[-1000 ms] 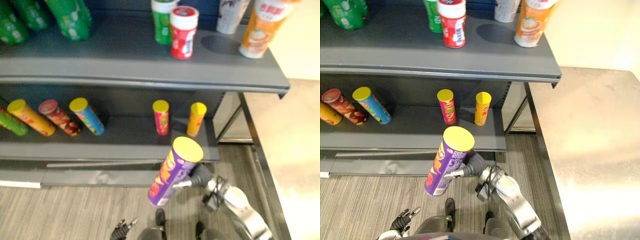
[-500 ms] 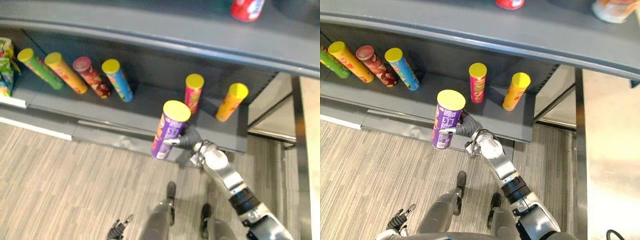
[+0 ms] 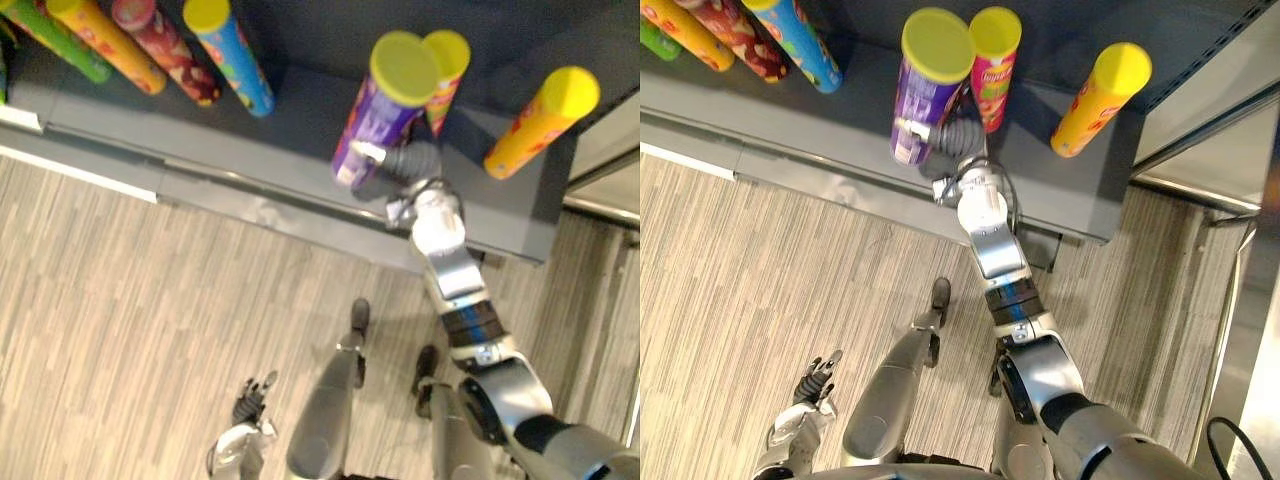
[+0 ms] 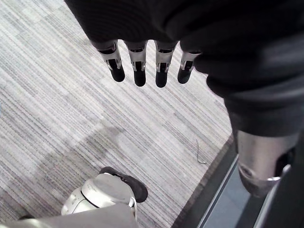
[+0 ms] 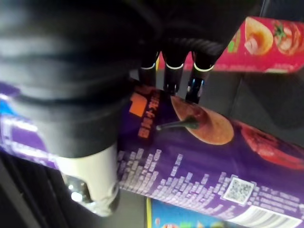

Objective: Put the gum and the chips on the shelf.

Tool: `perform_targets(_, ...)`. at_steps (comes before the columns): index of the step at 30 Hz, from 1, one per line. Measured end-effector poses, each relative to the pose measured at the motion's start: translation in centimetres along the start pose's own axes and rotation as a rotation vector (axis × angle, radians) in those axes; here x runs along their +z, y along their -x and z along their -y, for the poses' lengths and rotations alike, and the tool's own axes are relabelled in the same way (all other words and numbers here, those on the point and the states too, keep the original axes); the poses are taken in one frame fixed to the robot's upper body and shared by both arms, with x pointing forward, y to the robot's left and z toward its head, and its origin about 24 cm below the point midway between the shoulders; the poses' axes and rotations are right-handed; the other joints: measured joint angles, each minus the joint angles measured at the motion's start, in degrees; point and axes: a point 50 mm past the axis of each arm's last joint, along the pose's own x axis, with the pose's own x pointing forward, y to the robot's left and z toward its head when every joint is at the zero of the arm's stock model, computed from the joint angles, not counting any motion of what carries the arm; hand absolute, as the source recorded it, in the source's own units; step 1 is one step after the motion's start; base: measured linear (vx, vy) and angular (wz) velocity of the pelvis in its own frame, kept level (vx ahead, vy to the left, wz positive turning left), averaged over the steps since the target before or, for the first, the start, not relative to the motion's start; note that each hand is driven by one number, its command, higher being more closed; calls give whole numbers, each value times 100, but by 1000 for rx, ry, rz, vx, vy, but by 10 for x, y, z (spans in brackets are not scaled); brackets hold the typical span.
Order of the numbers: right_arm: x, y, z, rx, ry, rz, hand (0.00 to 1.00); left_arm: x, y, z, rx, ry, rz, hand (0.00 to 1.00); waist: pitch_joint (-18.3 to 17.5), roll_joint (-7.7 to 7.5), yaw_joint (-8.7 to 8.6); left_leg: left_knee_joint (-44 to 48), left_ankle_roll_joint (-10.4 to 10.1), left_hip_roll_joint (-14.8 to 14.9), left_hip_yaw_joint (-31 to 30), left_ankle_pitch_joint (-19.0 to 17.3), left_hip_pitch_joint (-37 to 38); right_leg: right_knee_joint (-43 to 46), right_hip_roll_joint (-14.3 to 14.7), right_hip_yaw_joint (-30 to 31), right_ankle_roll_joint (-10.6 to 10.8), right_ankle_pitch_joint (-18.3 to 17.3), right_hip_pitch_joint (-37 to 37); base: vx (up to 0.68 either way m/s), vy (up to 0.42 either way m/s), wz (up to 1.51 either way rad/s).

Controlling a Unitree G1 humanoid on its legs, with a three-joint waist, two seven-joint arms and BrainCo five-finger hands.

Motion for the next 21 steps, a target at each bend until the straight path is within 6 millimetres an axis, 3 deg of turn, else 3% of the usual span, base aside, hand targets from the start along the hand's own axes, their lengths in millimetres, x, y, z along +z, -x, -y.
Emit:
perform_targets(5,5,1,-2,-61,40,14,100,16,-4,21,-46,32,61,0,81,-16,95,17,-40,15,-16,19,-213,14,-11,-107,-9,-6,-177,58,-10,4)
perform_targets(10,36,1,-12,-90,-26,119,100,28,-7,32,-52,37,100,0,110,-19,151,61,-87,30,-38,-40,-451,11,-10,-179,-6,-19,-356,91,-15,5)
perform_targets(21,48,5,-24,-57,62,190,100,38,-9,48,-75,63,130,0,123,-25,327,165,-158,-81,-375,-89,-619,212,-46,-491,-94,-285,-357,84,-22,21)
